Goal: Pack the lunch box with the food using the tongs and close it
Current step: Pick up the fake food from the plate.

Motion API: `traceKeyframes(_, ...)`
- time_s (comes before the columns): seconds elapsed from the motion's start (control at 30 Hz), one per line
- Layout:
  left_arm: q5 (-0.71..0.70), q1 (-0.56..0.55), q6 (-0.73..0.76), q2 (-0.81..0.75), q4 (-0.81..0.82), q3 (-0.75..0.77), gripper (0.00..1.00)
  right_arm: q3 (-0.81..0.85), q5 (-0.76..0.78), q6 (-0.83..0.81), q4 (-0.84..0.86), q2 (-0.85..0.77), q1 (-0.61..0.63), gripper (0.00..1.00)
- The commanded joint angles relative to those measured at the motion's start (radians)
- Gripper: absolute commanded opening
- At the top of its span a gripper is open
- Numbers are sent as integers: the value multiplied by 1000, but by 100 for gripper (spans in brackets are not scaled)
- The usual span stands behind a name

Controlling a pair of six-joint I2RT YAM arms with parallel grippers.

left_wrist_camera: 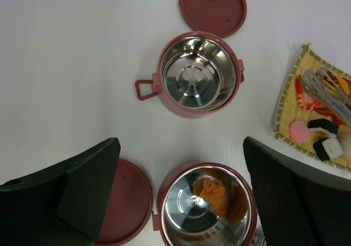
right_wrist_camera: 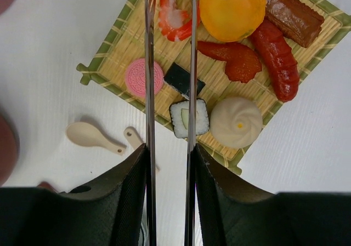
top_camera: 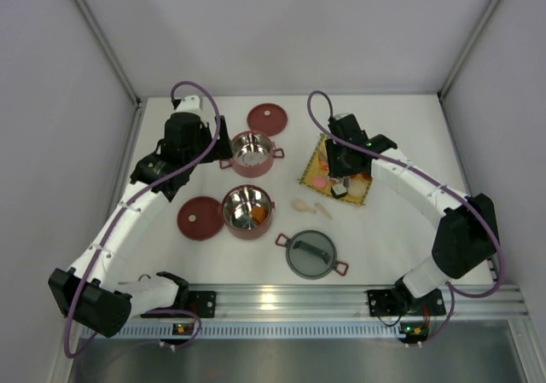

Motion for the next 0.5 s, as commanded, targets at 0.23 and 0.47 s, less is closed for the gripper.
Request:
traceKeyframes(0.23,4,-3,-6,-21,12,-7,99,26,-17,-42,-33,-10,20,34)
traceKeyframes(0.47,1,-3,-6,-21,10,-9,99,11,-21,-50,-33,-3,26,33)
